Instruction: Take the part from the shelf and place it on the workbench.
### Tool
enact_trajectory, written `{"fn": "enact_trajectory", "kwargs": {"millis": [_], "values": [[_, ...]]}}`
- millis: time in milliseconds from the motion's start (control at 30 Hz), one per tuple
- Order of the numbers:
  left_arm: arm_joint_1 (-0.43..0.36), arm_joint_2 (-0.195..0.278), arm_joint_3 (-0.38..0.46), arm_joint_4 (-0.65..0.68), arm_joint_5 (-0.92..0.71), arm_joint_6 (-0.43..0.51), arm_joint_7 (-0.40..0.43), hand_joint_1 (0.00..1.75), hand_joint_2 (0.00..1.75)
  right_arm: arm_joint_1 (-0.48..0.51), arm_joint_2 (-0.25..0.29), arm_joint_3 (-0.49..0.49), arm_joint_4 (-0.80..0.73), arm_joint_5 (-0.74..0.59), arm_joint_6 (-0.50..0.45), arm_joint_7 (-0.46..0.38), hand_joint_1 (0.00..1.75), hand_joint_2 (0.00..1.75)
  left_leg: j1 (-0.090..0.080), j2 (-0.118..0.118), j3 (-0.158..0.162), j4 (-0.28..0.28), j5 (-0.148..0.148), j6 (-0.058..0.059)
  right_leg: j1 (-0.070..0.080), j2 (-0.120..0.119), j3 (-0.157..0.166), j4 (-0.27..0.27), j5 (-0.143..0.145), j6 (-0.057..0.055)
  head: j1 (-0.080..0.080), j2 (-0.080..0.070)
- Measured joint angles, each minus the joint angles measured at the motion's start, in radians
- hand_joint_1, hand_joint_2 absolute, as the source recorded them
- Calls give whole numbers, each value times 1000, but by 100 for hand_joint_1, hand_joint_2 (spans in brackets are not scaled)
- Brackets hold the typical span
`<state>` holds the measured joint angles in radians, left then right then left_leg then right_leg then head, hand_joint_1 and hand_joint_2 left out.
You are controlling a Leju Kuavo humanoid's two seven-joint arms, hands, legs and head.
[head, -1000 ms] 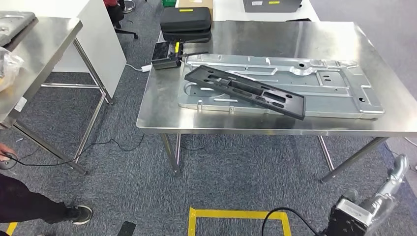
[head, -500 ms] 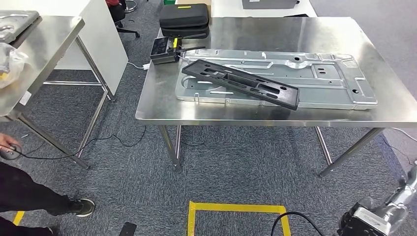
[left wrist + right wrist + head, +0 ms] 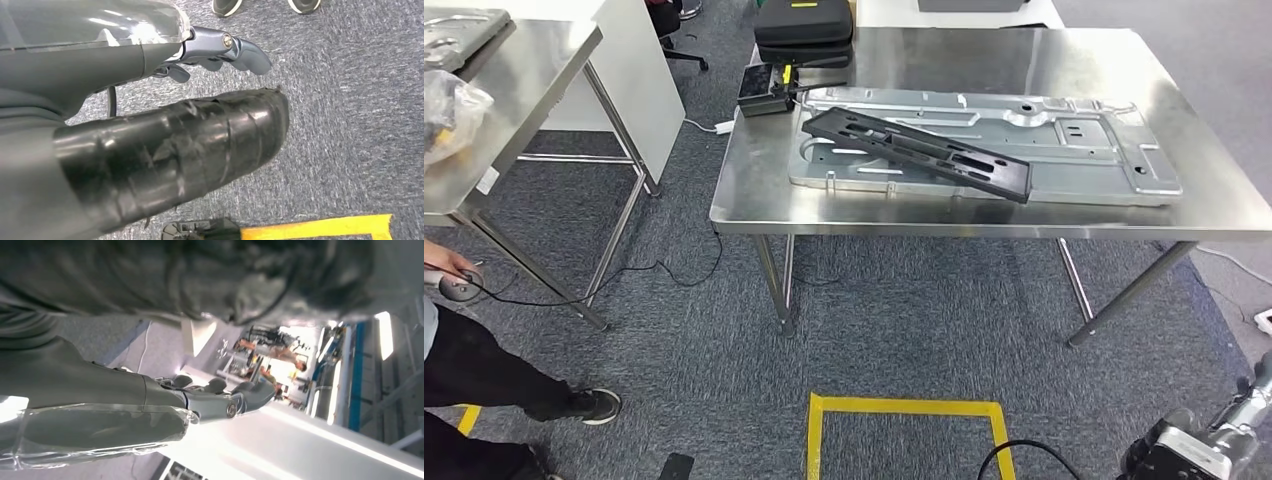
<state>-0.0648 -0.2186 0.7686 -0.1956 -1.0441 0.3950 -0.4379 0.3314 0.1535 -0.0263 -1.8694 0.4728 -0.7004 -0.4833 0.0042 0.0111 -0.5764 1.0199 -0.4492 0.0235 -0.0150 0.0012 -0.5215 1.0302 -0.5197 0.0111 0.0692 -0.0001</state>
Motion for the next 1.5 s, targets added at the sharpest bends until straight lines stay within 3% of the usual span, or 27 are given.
{"fn": "enact_trajectory", "kwargs": {"millis": [67, 133, 233, 300, 333, 367, 433, 500, 600, 633, 700, 767, 800, 833, 867, 900, 967, 1000, 1033, 1133, 1200, 1267, 1300, 1333, 1400, 1433, 1500], "values": [[1, 0, 4, 0, 4, 0, -1, 0, 0, 6, 0, -9, 6, -2, 0, 0, 0, 0, 0, -1, -4, -1, 8, -14, 2, 1, -7, 0, 11, -13, 0, 0], [2, 0, 5, 0, 5, 0, -1, 0, 0, 8, 2, -15, 12, -3, 0, 0, 0, 0, 2, -2, -14, 14, -9, -25, -2, -1, -15, -7, 26, -29, 0, 0], [2, 0, 6, 0, 6, 1, -1, 0, 0, 11, 6, -24, 21, -5, 0, 0, 0, 0, 6, -4, -68, 157, -123, -37, -4, -5, -40, -9, 48, -46, -1, 0], [3, 0, 6, 0, 6, 1, -1, 0, 0, 13, 9, -32, 28, -9, 1, -1, 0, 0, 7, -4, -90, 251, -173, -42, -3, -6, -63, -5, 62, -46, -1, 0], [3, 0, 6, 0, 6, 1, -1, 0, 0, 15, 10, -36, 31, -12, 2, -3, 0, 0, 8, -3, -78, 255, -172, -42, -2, -6, -75, -3, 69, -44, -1, 0], [3, 0, 6, 0, 6, 2, -1, 0, 0, 17, 12, -40, 34, -15, 2, -5, 0, 0, 8, -3, -46, 217, -153, -41, -2, -5, -84, 0, 75, -42, -1, 0], [1, 0, 6, 0, 6, 3, -1, 0, 0, 19, 16, -48, 38, -19, 3, -8, 0, 0, 6, -4, 50, 74, -108, -34, -1, -5, -97, 5, 86, -34, -1, 0], [-1, 0, 6, 0, 6, 4, -1, 0, 0, 20, 21, -56, 41, -20, 5, -11, 0, 0, 2, -5, 103, -19, -89, -23, 1, -6, -103, 9, 95, -23, -1, 0], [1, 0, 7, 0, 7, 4, 0, 0, 0, 23, 25, -69, 47, -23, 11, -13, 0, 0, -1, -5, 97, -30, -74, -6, 0, -6, -105, 7, 109, -3, -1, 0], [2, 0, 8, 0, 7, 5, 0, 0, 0, 25, 26, -74, 49, -23, 14, -13, 0, 0, 1, -3, 93, -33, -65, 1, -2, -5, -109, 14, 100, 2, 0, 0], [1, 0, 10, 0, 8, 6, 1, 0, 0, 29, 27, -85, 54, -25, 17, -13, 0, 0, 5, 1, 77, -39, -45, 12, -4, -3, -131, 79, 31, 10, 1, 0], [0, 0, 11, 0, 8, 6, 1, 0, 0, 31, 28, -92, 60, -29, 18, -13, 0, 0, 3, 3, 55, -34, -30, 18, -5, -2, -166, 200, -63, 15, 2, 0], [1, 0, 12, 0, 8, 6, 1, 0, 0, 32, 29, -95, 63, -31, 19, -13, 0, 0, 3, 3, 43, -31, -24, 19, -5, -2, -175, 252, -88, 17, 2, 0], [2, 0, 12, 0, 8, 6, 1, 0, 0, 34, 29, -98, 66, -32, 19, -14, 0, 0, 2, 4, 31, -26, -17, 18, -5, -2, -170, 276, -92, 17, 1, 0], [2, 0, 13, 0, 8, 6, 1, 0, 0, 34, 30, -101, 69, -33, 20, -15, 0, 0, 2, 4, 19, -21, -12, 16, -6, -2, -148, 264, -78, 17, 1, 0], [2, 0, 14, 0, 8, 6, 1, 0, 0, 35, 31, -104, 71, -34, 20, -16, 0, 0, 2, 3, 8, -15, -7, 14, -6, -2, -106, 214, -52, 16, 1, 0], [2, 0, 15, 0, 8, 6, 1, 0, 0, 35, 33, -108, 73, -35, 22, -18, 0, 0, 2, 3, -7, -4, -1, 7, -4, -2, -12, 72, -22, 8, 1, 0], [2, 0, 15, 0, 8, 6, 1, 0, 0, 35, 35, -109, 74, -36, 24, -19, 0, 0, 0, 2, -12, 1, 2, 2, -2, -1, 17, 23, -19, 4, 1, 0], [2, 0, 16, 0, 8, 6, 1, 0, 0, 35, 37, -110, 74, -37, 26, -19, 0, 0, -1, 2, -15, 3, 7, -3, 1, -1, 28, -2, -23, 0, 1, 0], [3, 0, 17, 0, 8, 6, 2, 0, 0, 36, 42, -114, 76, -37, 32, -20, 0, 0, -1, 0, -23, 5, 15, -22, 1, -2, 15, -11, -8, -19, 1, 0], [5, 0, 19, 0, 8, 6, 3, 0, 0, 36, 45, -114, 77, -37, 34, -21, 0, 0, 1, -3, -45, 56, -40, -32, -3, -4, -3, -16, 11, -37, 0, 0], [5, 0, 20, 0, 8, 6, 4, 0, 0, 36, 49, -114, 78, -37, 35, -21, 0, 0, 4, -3, -81, 174, -134, -40, 0, -6, -26, -14, 27, -46, -2, 0], [5, 0, 20, 0, 8, 6, 4, 0, 0, 37, 51, -114, 79, -37, 36, -21, 0, 0, 5, -3, -93, 231, -164, -42, 1, -6, -38, -12, 35, -47, -2, 0], [5, 0, 20, 0, 9, 6, 4, 0, 0, 37, 52, -115, 80, -37, 37, -22, 0, 0, 5, -3, -92, 264, -171, -43, 3, -6, -49, -10, 42, -47, -2, 0], [5, 0, 21, 0, 10, 6, 4, 0, 0, 37, 56, -117, 83, -37, 39, -23, 0, 0, 5, -3, -41, 225, -132, -38, 5, -6, -69, -3, 55, -45, -2, 0], [4, 0, 21, 0, 10, 6, 4, 0, 0, 37, 58, -118, 84, -37, 41, -25, 0, 0, 4, -4, 9, 158, -105, -32, 5, -6, -77, 0, 61, -44, -2, 0], [2, 1, 21, 0, 10, 7, 4, 0, 0, 37, 63, -121, 85, -37, 47, -30, 0, 0, -1, -4, 98, 21, -85, -19, 8, -6, -88, 4, 72, -37, -2, 0]]}}
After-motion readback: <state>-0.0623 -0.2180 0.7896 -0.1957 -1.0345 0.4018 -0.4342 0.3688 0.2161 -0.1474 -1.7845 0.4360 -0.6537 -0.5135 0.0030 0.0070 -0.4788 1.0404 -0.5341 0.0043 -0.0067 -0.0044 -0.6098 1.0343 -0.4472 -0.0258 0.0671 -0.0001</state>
